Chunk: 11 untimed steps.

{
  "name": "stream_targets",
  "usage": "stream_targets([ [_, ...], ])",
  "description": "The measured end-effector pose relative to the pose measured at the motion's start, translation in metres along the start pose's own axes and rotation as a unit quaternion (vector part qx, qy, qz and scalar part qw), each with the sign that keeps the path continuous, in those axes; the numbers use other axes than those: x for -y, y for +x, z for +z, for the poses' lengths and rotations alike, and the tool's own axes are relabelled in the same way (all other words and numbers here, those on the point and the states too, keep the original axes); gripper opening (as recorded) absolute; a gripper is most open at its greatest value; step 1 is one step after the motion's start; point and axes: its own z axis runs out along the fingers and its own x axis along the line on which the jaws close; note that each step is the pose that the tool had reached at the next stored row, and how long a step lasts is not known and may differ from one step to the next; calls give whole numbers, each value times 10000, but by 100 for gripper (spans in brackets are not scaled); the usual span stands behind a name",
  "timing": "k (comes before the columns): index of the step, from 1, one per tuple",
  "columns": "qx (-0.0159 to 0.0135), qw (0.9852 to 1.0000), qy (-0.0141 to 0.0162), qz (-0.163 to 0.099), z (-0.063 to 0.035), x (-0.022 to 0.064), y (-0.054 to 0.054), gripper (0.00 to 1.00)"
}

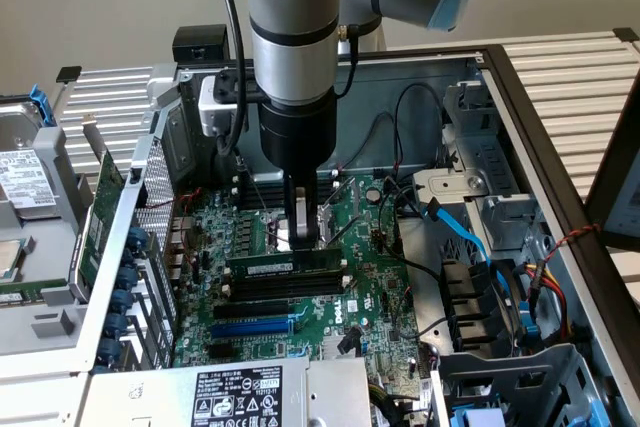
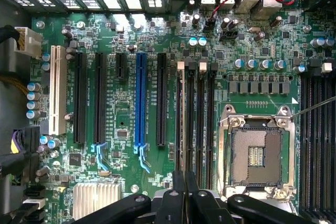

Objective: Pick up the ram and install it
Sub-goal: 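Insert the ram into the slot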

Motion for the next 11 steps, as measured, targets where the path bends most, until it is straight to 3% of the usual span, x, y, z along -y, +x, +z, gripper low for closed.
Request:
stream_targets([
  [11,2,10000,-1,91,22,-1,3,13],
])
